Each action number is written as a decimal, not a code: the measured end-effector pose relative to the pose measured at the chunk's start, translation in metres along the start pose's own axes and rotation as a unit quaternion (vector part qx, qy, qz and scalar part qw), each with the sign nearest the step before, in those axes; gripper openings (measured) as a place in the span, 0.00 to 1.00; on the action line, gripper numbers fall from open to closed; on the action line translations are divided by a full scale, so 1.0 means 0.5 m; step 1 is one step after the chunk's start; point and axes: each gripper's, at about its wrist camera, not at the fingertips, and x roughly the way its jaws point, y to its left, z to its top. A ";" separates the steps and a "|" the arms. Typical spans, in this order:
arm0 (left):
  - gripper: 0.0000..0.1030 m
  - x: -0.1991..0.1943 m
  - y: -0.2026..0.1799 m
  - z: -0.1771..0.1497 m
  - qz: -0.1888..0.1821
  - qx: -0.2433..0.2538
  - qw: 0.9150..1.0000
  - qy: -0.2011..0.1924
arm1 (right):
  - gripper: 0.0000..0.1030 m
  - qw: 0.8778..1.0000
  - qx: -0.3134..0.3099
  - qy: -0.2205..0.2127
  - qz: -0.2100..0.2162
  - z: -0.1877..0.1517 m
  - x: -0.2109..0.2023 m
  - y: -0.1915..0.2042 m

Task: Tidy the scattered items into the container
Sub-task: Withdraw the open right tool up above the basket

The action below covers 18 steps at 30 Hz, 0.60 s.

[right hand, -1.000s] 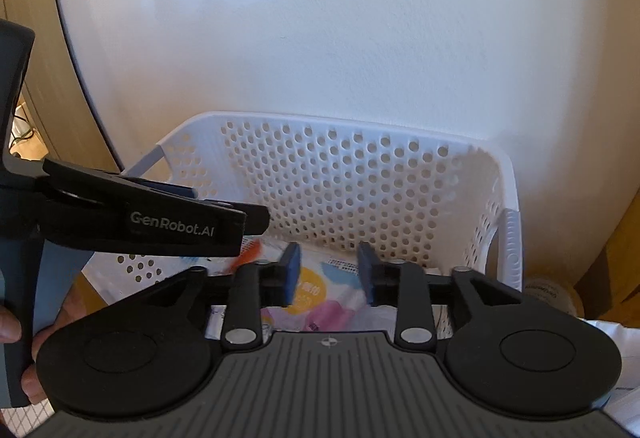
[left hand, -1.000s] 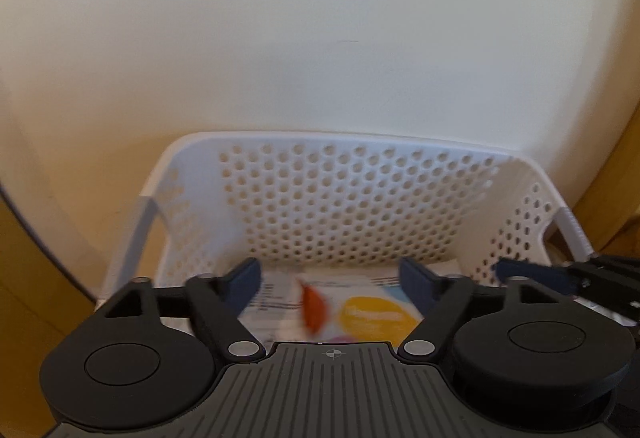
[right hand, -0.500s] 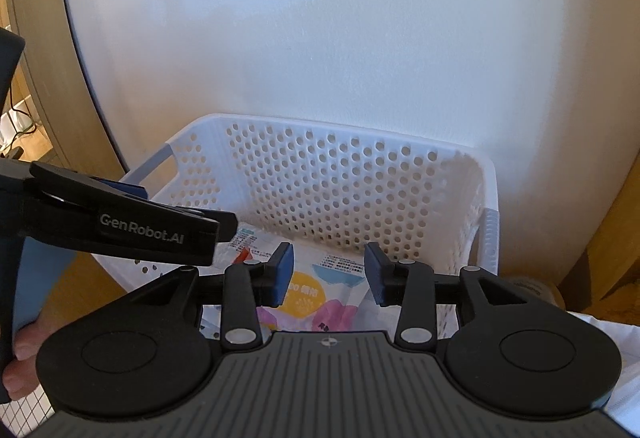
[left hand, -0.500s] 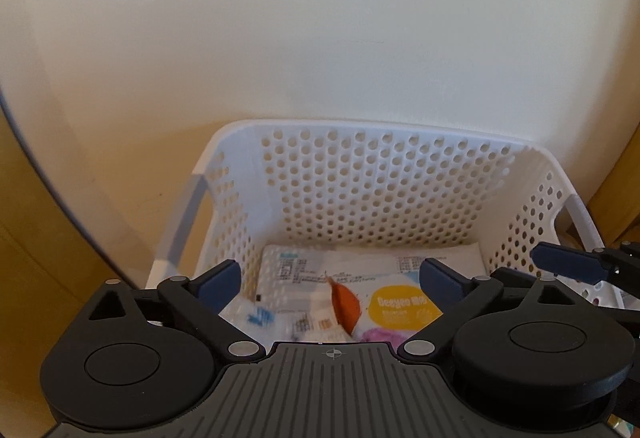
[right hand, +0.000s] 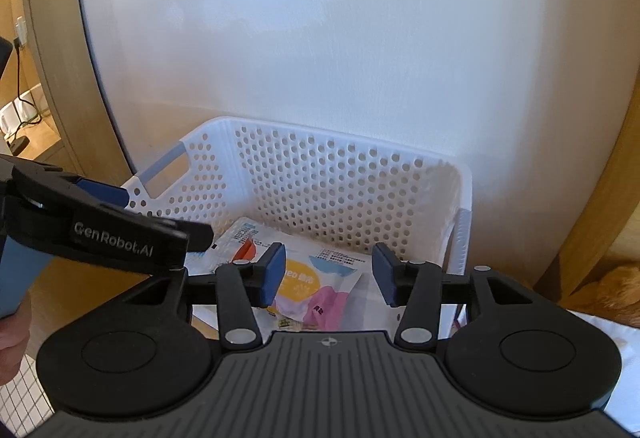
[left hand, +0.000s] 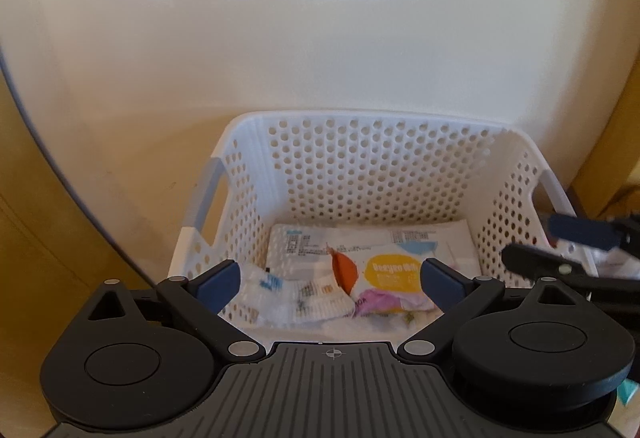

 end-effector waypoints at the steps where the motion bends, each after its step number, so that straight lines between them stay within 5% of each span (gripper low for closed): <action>1: 1.00 -0.004 -0.001 -0.003 0.000 0.002 1.000 0.003 | 0.54 1.000 -0.003 -0.002 -0.001 0.001 -0.005 0.001; 18: 1.00 -0.018 -0.002 -0.018 0.005 0.018 1.000 0.025 | 0.60 1.000 -0.010 -0.007 -0.006 -0.010 -0.029 0.012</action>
